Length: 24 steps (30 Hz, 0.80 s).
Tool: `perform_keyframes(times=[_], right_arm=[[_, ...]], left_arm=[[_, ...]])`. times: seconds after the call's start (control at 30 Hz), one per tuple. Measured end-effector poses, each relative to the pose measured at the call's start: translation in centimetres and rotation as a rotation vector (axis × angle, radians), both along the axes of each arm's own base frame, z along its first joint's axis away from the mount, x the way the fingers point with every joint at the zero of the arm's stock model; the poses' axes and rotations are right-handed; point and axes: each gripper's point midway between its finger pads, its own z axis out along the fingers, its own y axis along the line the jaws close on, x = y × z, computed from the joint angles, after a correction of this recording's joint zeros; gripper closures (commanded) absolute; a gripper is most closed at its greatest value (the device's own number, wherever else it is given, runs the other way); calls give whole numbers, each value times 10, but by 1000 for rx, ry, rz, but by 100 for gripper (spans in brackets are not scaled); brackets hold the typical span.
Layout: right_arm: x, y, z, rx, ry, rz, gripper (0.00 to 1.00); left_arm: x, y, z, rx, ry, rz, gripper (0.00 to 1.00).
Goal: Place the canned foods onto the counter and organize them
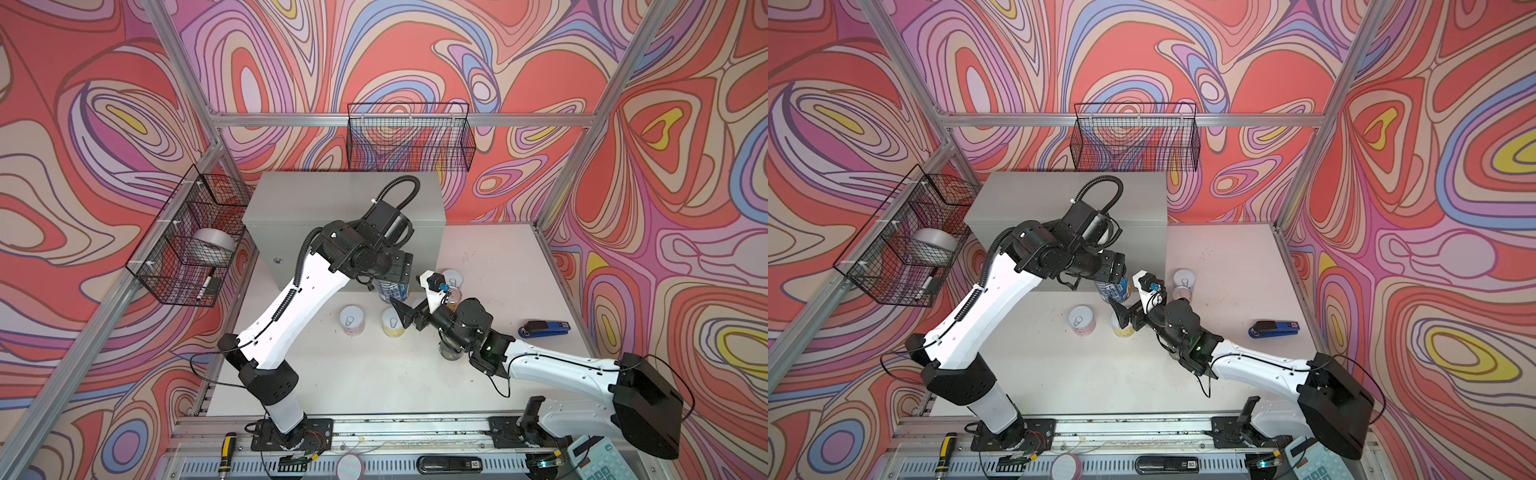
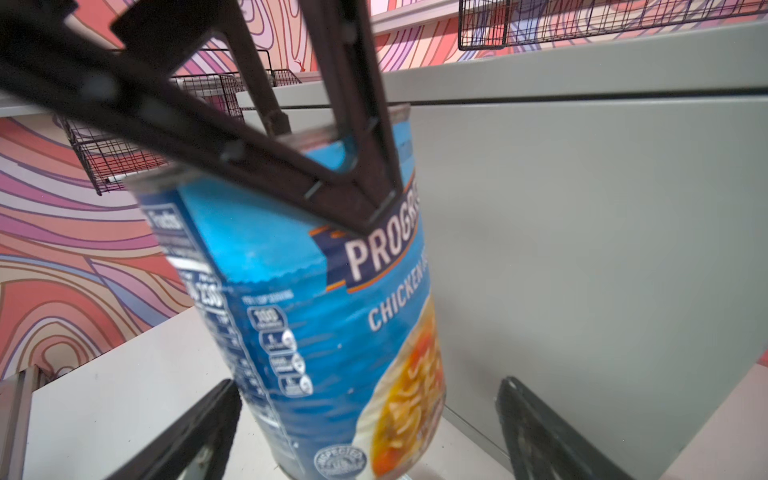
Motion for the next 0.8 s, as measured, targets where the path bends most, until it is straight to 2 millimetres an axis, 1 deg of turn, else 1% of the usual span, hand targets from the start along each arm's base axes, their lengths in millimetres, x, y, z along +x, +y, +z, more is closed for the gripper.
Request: perform_keyframes(times=[0.17, 0.37, 0.53, 0.8], right_arm=[[2, 7, -1, -8, -10, -17, 2], [4, 8, 4, 6, -29, -44, 2], [10, 10, 6, 10, -41, -66, 2], [14, 12, 8, 8, -56, -122, 3]], left_arm=[[0, -1, 2, -20, 6, 3, 68], [-4, -8, 3, -63, 31, -6, 69], [-5, -13, 2, -81, 43, -12, 71], [1, -10, 4, -83, 31, 4, 70]])
